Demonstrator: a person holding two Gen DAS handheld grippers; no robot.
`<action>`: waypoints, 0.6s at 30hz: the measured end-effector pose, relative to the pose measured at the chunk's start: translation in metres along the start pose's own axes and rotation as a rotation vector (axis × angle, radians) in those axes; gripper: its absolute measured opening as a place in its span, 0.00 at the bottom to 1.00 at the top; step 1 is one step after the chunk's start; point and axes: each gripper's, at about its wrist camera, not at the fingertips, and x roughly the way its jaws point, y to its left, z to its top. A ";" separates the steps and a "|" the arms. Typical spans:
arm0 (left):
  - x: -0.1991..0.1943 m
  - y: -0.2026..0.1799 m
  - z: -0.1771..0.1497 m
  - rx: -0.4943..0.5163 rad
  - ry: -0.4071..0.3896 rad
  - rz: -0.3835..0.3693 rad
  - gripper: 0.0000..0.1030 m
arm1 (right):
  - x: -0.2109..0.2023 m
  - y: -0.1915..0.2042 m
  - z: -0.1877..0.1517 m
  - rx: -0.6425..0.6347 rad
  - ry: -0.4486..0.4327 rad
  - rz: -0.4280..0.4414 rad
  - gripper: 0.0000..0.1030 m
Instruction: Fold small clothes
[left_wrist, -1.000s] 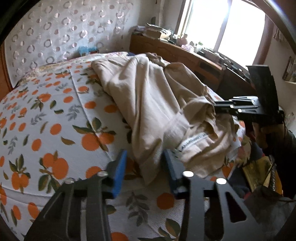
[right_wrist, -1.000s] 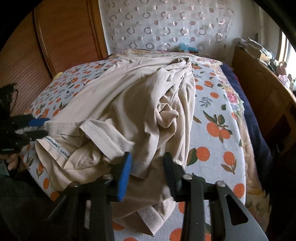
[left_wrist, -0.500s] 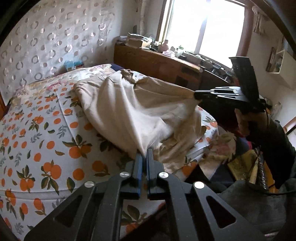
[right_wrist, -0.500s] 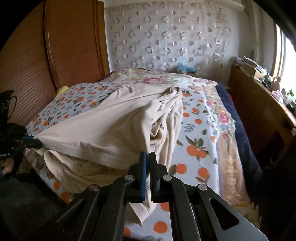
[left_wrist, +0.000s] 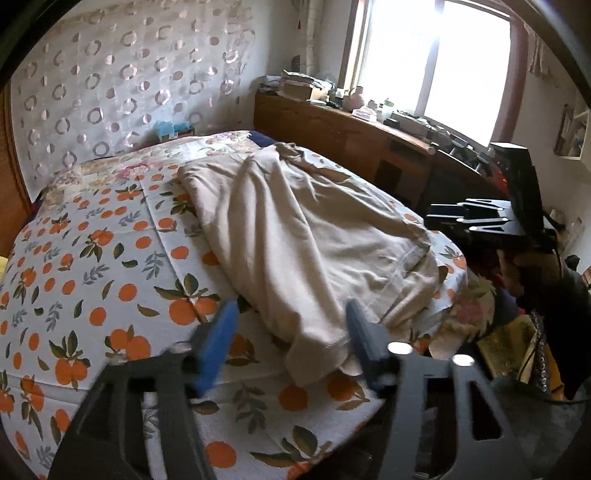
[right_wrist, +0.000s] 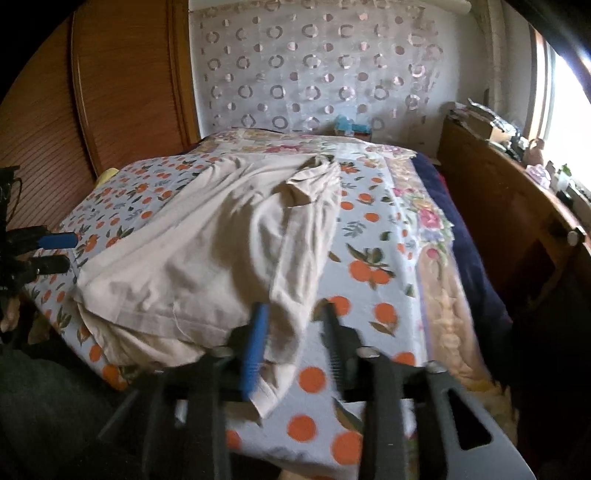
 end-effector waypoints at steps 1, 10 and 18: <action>0.002 0.002 -0.001 -0.006 0.002 0.001 0.71 | 0.005 0.002 0.002 0.000 0.006 0.002 0.40; 0.015 0.009 -0.007 -0.046 0.029 0.023 0.71 | 0.026 0.003 0.006 0.000 0.055 0.022 0.09; 0.017 0.011 -0.006 -0.051 0.028 0.031 0.71 | -0.005 0.001 0.003 -0.021 -0.003 0.030 0.01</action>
